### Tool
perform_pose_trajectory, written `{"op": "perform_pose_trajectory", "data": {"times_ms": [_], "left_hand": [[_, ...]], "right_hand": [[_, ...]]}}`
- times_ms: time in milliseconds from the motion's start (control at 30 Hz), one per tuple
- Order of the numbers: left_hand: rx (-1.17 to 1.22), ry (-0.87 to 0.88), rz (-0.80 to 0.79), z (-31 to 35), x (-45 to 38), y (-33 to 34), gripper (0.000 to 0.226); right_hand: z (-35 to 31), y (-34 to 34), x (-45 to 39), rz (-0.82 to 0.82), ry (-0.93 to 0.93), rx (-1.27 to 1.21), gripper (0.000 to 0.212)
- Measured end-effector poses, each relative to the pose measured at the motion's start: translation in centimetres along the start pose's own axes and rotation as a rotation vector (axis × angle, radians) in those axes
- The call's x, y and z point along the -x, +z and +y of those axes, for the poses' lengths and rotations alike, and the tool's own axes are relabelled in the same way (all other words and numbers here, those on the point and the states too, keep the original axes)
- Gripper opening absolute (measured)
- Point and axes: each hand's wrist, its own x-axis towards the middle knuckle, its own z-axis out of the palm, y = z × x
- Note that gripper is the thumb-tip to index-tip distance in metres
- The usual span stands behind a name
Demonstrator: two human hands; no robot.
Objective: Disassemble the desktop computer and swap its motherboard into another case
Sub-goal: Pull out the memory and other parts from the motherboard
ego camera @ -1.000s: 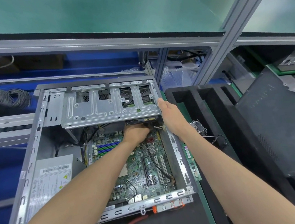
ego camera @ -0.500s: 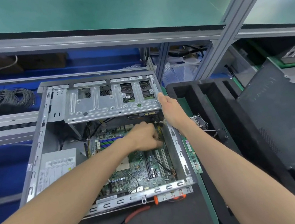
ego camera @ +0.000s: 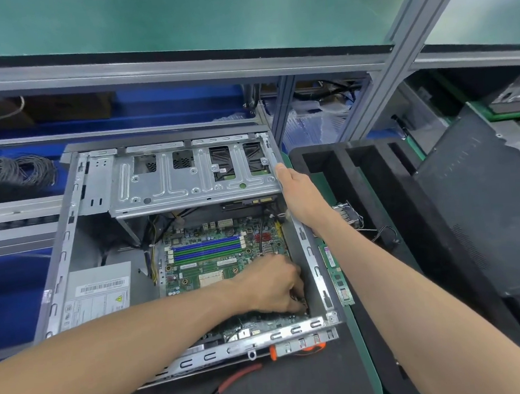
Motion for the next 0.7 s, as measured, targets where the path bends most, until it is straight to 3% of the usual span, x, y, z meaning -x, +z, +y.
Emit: {"op": "perform_pose_trajectory", "data": {"times_ms": [533,700], "left_hand": [[0.100,0.020,0.025,0.21,-0.69,0.31,0.020],[-0.024,0.063,0.025,0.51,-0.64,0.53,0.051]], "right_hand": [[-0.18,-0.08,0.09,0.003,-0.006,0.022,0.053],[-0.20,-0.10,0.17,-0.003,-0.010,0.015,0.057]]}}
